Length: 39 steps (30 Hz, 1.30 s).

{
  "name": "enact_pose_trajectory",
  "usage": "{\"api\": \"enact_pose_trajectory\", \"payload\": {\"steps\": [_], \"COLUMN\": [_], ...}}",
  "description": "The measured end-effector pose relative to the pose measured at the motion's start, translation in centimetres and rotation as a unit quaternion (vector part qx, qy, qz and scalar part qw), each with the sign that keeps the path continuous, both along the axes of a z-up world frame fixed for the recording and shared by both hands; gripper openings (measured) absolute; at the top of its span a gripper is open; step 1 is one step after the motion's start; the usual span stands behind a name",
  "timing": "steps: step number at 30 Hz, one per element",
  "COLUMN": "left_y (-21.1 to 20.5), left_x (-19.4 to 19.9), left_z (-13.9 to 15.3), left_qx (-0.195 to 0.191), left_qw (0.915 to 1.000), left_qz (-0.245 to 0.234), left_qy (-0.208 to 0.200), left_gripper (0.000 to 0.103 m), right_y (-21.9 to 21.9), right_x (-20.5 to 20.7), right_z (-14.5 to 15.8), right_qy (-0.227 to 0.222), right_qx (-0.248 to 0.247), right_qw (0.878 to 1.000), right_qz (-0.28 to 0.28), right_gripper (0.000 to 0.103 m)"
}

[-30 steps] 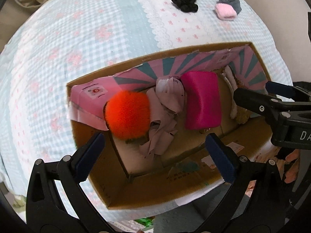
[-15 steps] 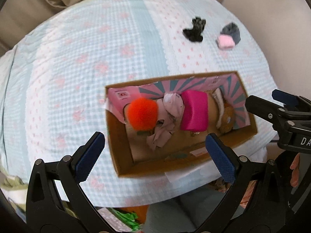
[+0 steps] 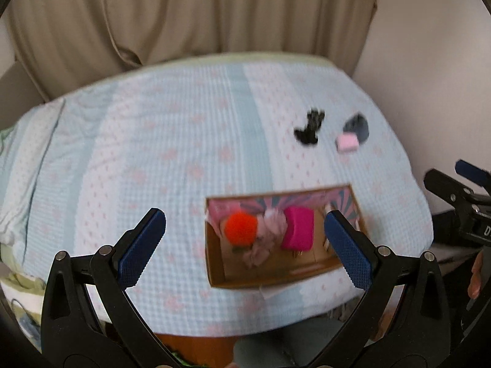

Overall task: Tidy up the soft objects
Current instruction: 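Lift both tools from the box toward the black scrunchies and pink wristband, then grasp the black scrunchie with the left tool while the right tool grasps the pink wristband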

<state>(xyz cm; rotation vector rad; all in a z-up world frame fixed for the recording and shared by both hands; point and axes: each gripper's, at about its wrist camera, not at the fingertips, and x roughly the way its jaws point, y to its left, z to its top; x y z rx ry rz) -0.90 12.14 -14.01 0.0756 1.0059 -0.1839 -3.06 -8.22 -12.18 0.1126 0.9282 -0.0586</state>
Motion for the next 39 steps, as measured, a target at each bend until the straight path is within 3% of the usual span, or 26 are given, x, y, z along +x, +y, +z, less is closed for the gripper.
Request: {"api": "enact_pose_trajectory", "payload": {"steps": [5, 10, 19, 28, 39], "left_y": [-0.2, -1.9, -9.0, -16.8, -22.1], "left_x": [0.5, 2.3, 9.1, 17.8, 26.3], "left_z": [3.2, 4.9, 4.1, -2.4, -15.4], "left_qx": [-0.016, -0.018, -0.035, -0.038, -0.028], "left_qw": [0.9990, 0.9978, 0.9978, 0.9992, 0.9964], "left_qz": [0.009, 0.011, 0.004, 0.003, -0.024], "left_qy": [-0.041, -0.063, -0.055, -0.010, 0.076], "left_gripper": [0.103, 0.103, 0.103, 0.103, 0.102], "right_y": [-1.4, -4.1, -10.9, -16.5, -18.8], "right_x": [-0.5, 0.4, 6.3, 14.0, 20.4], "right_z": [2.8, 3.9, 1.5, -5.8, -17.9], "right_qy": [-0.039, -0.060, -0.034, 0.012, 0.063], "right_qx": [-0.029, -0.018, -0.002, 0.024, 0.039], "right_qw": [0.998, 0.997, 0.998, 0.999, 0.997], "right_qz": [-0.025, -0.038, -0.045, -0.025, -0.011], "right_gripper": [0.103, 0.103, 0.103, 0.103, 0.103]}}
